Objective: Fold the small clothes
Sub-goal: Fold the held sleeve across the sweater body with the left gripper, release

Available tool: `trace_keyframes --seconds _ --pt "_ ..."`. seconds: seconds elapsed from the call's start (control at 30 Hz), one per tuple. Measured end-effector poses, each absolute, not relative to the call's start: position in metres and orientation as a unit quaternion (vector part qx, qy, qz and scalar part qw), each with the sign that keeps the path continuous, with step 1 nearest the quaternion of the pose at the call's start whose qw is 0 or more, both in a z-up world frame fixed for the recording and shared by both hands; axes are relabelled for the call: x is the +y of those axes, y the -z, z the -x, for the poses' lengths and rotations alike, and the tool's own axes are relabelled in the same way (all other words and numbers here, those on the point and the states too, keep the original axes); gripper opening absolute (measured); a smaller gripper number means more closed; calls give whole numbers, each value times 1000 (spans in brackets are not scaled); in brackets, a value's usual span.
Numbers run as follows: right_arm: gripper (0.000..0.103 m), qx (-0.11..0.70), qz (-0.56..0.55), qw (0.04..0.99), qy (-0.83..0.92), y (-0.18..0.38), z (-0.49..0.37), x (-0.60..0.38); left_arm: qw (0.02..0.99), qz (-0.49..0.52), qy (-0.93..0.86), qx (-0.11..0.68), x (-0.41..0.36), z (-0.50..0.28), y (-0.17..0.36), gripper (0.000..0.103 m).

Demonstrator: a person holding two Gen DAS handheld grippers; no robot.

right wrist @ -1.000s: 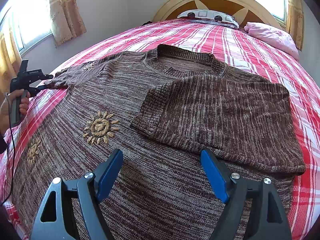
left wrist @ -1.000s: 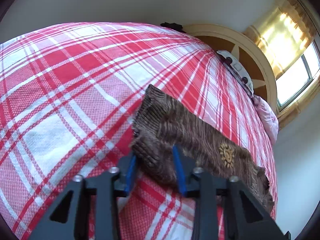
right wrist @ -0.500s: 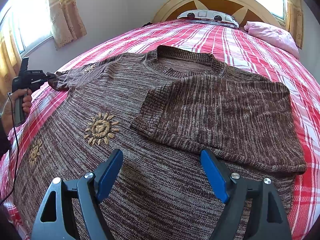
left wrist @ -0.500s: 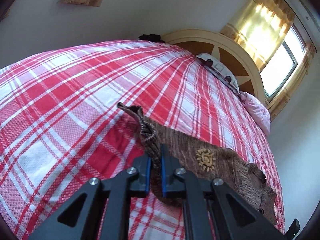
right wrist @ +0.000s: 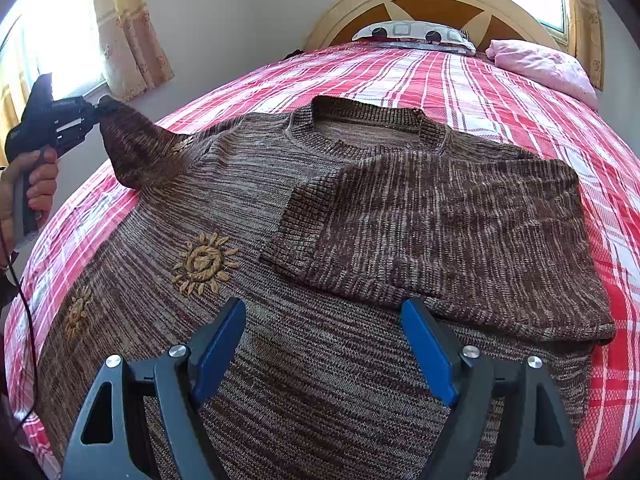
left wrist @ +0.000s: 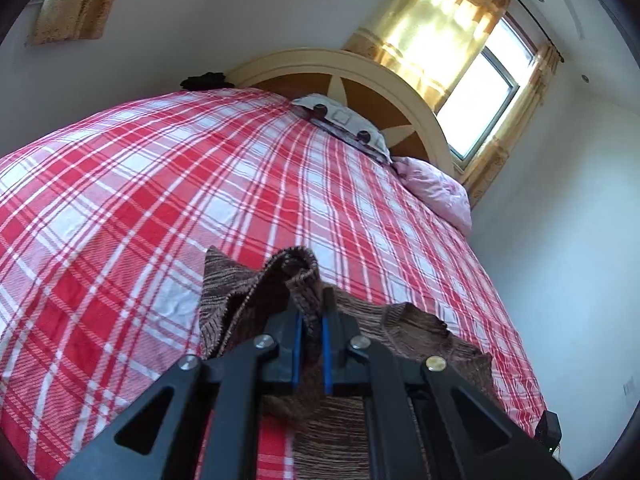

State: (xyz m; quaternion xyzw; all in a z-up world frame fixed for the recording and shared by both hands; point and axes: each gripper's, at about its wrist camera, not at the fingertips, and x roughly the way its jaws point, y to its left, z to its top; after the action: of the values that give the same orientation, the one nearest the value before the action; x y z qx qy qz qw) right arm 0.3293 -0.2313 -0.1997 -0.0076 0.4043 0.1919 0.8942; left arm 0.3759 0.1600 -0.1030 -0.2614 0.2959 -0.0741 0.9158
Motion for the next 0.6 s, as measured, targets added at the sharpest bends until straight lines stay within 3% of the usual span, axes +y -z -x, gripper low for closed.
trace_keyframes --seconds 0.6 --pt "81 389 -81 894 -208 197 -332 -258 896 209 187 345 10 -391 118 8"
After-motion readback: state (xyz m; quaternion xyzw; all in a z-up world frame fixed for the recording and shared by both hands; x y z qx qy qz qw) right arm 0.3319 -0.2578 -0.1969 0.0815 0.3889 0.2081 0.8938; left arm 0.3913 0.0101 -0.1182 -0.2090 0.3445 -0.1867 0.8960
